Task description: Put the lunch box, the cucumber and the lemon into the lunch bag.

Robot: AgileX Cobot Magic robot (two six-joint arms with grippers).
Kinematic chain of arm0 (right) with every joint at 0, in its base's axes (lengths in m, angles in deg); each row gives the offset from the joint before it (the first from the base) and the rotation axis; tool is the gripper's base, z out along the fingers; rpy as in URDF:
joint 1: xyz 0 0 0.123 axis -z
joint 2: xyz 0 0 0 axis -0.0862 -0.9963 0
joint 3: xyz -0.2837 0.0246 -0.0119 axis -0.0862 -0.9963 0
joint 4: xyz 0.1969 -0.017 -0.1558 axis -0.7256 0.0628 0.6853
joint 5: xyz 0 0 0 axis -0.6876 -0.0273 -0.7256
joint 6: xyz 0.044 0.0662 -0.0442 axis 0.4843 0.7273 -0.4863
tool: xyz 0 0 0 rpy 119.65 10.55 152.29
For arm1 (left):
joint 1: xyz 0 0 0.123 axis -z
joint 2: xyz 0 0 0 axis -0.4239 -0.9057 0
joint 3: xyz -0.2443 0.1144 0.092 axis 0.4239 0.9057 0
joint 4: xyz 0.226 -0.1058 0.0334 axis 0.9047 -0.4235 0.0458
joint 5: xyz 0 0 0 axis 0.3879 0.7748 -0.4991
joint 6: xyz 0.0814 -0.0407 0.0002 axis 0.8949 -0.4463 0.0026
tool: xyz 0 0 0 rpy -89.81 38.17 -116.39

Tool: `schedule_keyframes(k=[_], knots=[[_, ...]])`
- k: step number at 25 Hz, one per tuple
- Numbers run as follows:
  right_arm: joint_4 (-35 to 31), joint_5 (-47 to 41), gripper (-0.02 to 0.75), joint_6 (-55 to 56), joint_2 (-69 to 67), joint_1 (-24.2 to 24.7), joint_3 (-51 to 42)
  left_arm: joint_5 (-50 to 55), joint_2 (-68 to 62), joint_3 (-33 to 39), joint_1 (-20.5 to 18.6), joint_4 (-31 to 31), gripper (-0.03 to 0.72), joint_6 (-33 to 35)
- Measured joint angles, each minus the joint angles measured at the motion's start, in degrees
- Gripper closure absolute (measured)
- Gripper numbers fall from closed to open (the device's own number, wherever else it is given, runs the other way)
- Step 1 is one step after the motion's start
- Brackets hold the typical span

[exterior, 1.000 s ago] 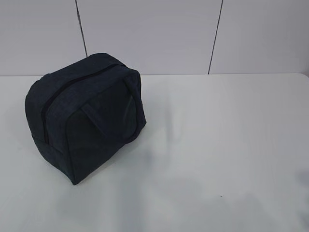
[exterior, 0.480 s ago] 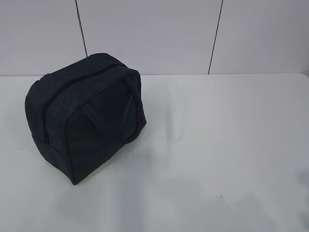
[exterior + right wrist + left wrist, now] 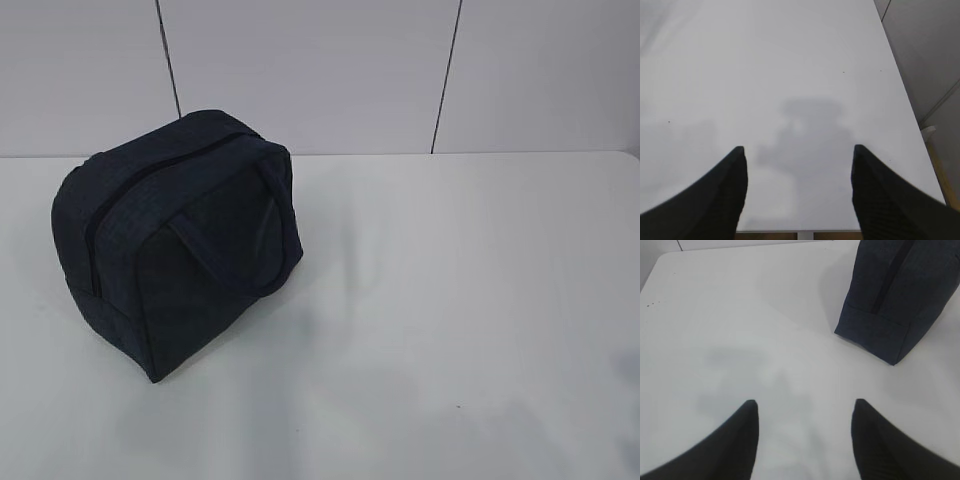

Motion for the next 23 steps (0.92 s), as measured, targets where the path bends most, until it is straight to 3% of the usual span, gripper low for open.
schedule_keyframes(k=[23], knots=[[0.0, -0.12, 0.241, 0.0, 0.0, 0.0, 0.0, 0.0, 0.0, 0.0, 0.0, 0.0, 0.256, 0.0]])
